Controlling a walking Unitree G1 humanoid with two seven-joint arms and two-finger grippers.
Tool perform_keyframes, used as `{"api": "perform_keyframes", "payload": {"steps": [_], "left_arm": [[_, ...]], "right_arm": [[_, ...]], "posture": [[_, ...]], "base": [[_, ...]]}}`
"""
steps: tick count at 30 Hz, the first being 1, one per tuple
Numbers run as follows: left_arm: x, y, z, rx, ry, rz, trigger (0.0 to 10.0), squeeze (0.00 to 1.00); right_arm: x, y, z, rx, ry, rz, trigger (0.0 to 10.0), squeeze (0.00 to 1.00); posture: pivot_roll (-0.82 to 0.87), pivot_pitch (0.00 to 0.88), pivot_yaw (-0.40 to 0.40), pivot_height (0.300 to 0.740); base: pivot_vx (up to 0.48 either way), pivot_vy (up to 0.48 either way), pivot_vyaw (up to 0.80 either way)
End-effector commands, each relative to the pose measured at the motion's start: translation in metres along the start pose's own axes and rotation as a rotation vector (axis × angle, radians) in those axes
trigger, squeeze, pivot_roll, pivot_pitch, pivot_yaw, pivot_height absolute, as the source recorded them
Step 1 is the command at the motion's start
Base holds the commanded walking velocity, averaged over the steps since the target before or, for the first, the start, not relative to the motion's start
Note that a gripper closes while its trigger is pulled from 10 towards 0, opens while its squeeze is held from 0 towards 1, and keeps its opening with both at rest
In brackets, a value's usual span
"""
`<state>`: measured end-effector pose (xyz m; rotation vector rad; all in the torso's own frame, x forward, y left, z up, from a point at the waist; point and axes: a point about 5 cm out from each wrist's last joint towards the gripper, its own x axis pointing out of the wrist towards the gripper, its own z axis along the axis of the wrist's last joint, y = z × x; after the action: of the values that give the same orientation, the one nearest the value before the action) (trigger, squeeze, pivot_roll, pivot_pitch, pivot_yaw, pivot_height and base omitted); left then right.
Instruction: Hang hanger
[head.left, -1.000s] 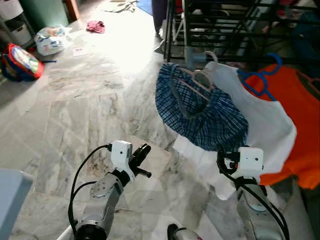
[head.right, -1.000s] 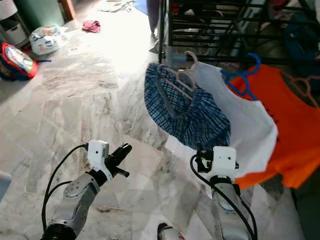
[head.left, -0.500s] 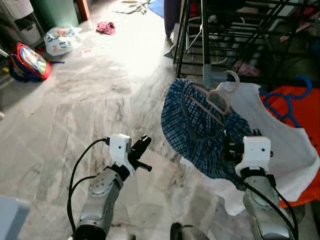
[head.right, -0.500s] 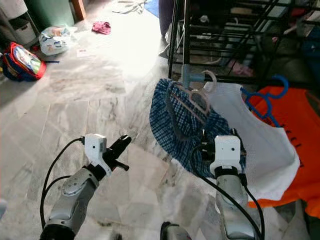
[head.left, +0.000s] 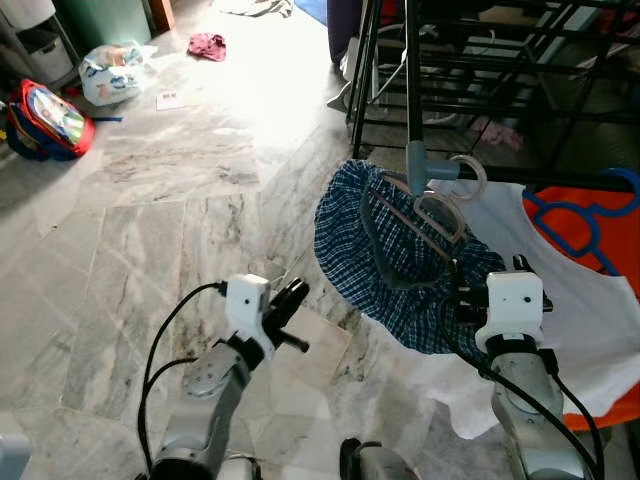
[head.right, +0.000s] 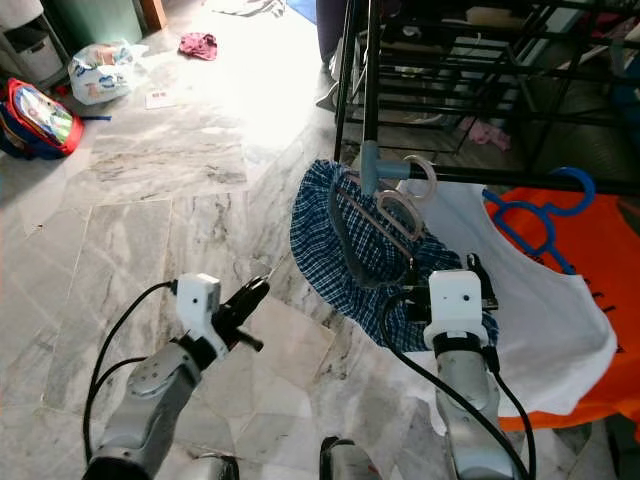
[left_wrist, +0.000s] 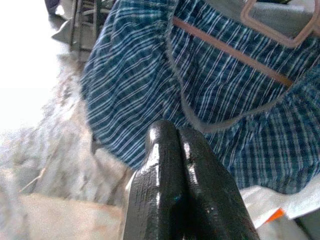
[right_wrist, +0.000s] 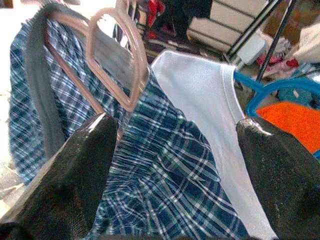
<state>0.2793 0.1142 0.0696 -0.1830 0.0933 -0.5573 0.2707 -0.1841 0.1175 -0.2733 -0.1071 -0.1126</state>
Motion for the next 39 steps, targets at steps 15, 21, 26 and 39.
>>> {"api": "perform_keyframes", "payload": {"steps": [15,21,26,39], "left_arm": [[-0.001,-0.004,-0.004,0.002,0.030,-0.030,10.0,0.00],[0.001,-0.002,-0.003,-0.030,0.018,-0.016,10.0,0.00],[0.001,0.000,-0.002,-0.015,0.021,-0.016,10.0,0.00],[0.000,0.010,0.004,0.020,0.030,-0.018,10.0,0.00]], "right_arm": [[-0.004,-0.003,-0.003,-0.033,0.022,-0.010,10.0,0.00],[-0.004,-0.001,-0.005,-0.029,0.031,0.001,10.0,0.00],[-0.004,0.001,-0.006,-0.014,0.037,0.030,10.0,0.00],[0.003,-0.010,-0.011,0.055,0.076,0.145,10.0,0.00]], "posture": [[-0.01,0.239,-0.043,0.740],[-0.01,0.234,-0.040,0.740],[0.00,0.231,-0.037,0.740],[0.00,0.247,-0.019,0.740]], "base": [[0.000,-0.147,0.00],[0.000,-0.278,0.00],[0.000,0.000,0.00],[0.000,0.000,0.00]]}}
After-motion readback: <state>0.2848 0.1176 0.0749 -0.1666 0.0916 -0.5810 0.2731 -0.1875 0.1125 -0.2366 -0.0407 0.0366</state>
